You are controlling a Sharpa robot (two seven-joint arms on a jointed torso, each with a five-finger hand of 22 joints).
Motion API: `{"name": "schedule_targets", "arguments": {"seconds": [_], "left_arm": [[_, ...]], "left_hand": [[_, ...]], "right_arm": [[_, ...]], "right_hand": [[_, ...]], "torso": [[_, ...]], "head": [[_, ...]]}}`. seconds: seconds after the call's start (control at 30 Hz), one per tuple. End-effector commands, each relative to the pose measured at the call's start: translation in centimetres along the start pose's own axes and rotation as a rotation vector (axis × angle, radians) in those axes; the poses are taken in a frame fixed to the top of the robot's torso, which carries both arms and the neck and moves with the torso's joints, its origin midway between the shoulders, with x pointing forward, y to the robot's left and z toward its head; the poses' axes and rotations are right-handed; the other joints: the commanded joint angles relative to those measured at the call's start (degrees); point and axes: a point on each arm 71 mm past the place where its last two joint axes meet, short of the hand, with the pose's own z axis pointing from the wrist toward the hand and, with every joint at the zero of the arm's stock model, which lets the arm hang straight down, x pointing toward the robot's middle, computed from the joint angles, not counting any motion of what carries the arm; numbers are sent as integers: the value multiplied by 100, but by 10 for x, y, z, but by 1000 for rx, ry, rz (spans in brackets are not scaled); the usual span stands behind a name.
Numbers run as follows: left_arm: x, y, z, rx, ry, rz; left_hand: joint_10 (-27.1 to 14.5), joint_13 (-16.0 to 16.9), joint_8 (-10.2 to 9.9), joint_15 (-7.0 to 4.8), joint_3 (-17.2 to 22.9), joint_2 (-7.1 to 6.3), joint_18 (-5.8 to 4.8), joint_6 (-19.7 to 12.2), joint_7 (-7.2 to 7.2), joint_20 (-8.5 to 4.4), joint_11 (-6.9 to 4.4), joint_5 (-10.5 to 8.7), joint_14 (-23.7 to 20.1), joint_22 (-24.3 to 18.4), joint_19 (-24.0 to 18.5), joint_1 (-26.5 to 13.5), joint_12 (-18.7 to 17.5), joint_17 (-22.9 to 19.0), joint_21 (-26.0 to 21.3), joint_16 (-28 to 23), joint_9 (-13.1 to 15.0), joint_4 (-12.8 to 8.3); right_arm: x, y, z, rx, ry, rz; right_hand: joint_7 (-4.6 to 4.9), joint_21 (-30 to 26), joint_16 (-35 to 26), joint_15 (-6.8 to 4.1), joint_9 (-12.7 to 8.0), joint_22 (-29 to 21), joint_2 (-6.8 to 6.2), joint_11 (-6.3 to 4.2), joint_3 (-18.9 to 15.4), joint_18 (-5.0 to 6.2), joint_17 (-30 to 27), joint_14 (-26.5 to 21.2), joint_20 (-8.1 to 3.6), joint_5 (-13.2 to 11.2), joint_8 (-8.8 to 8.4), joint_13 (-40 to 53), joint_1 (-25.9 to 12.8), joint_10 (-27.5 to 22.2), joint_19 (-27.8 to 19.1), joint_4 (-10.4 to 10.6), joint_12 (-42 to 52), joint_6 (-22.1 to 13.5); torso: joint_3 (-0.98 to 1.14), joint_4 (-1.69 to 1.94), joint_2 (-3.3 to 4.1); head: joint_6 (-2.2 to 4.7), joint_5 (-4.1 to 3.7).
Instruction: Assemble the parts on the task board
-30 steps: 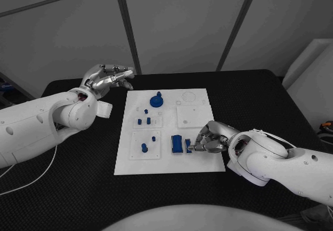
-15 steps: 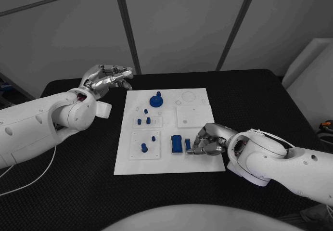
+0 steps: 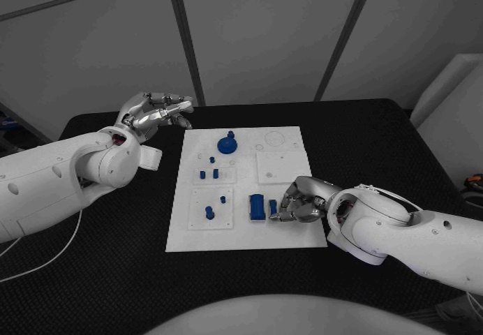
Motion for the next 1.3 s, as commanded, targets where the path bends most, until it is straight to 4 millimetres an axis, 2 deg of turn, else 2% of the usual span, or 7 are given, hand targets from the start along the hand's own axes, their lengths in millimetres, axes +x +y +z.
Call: {"name": "schedule_targets", "arguments": {"seconds": [0.03, 0.53, 0.83, 0.9, 1.1, 1.3], "left_arm": [[1, -1, 0, 6, 6, -4], [0, 0, 0, 5, 5, -4], [0, 0, 0, 3, 4, -4], [0, 0, -1, 3, 3, -4], [-1, 0, -1, 1, 3, -3], [-1, 0, -1, 1, 0, -2]], "left_hand": [[-40, -8, 29, 4, -37, 19, -55, -45, 3, 3, -20, 10, -35, -6, 35, 18, 25, -7, -15, 35, -3, 7], [-46, -9, 35, 5, -40, 33, -56, -48, 4, 3, -18, 11, -40, -13, 38, 25, 31, -17, -22, 41, -3, 10], [-46, -9, 35, 5, -40, 33, -56, -48, 4, 3, -18, 11, -40, -13, 38, 25, 31, -17, -22, 41, -3, 10], [-46, -9, 35, 5, -40, 33, -56, -48, 4, 3, -18, 11, -40, -13, 38, 25, 31, -17, -22, 41, -3, 10], [-46, -9, 35, 5, -40, 33, -56, -48, 4, 3, -18, 11, -40, -13, 38, 25, 31, -17, -22, 41, -3, 10], [-46, -9, 35, 5, -40, 33, -56, -48, 4, 3, -18, 11, -40, -13, 38, 25, 31, -17, -22, 41, -3, 10]], "right_arm": [[0, -2, 2, 10, 2, -24], [1, -3, 7, 15, 14, -49], [1, -1, 6, 6, 6, -44], [1, -1, 5, 1, 6, -39], [-1, 1, -1, -27, 6, -8], [-5, 2, -12, -98, -6, 12]], "right_hand": [[-18, 8, 17, -19, 12, 5, 77, -12, -5, -61, 1367, 552, 5, -20, 41, 532, 24, 118, -5, 21, 28, 19], [-29, -9, 11, -31, 33, -10, 102, -24, -94, -57, 1357, 550, -8, -330, 63, 522, 385, 107, -17, -150, -3, -6], [-14, -14, 7, -25, 36, -14, 108, -13, -181, -57, 1349, 548, -5, -405, 67, 516, 334, 102, -20, -109, -17, -11], [-11, -21, 5, -23, 36, -23, 93, -10, -210, -55, 1346, 547, -3, -414, 67, 507, 315, 97, -25, -96, -30, -16], [36, -160, -87, 9, 29, -225, -60, 31, -375, -17, 1186, 507, 22, -502, 37, 346, 211, -12, -144, 26, -264, -107], [79, -251, -148, 37, 13, -348, -143, 67, -409, 6, 1086, 481, 46, -500, -9, 252, 231, -87, -219, 71, -402, -214]], "torso": [[-1, -2, 0], [-3, -6, -11], [-3, -8, -7], [-4, -7, -8], [0, -4, -9], [-11, -5, -23]], "head": [[-7, 7], [-10, 6], [0, 9], [0, 8], [8, 6], [24, -3]]}}
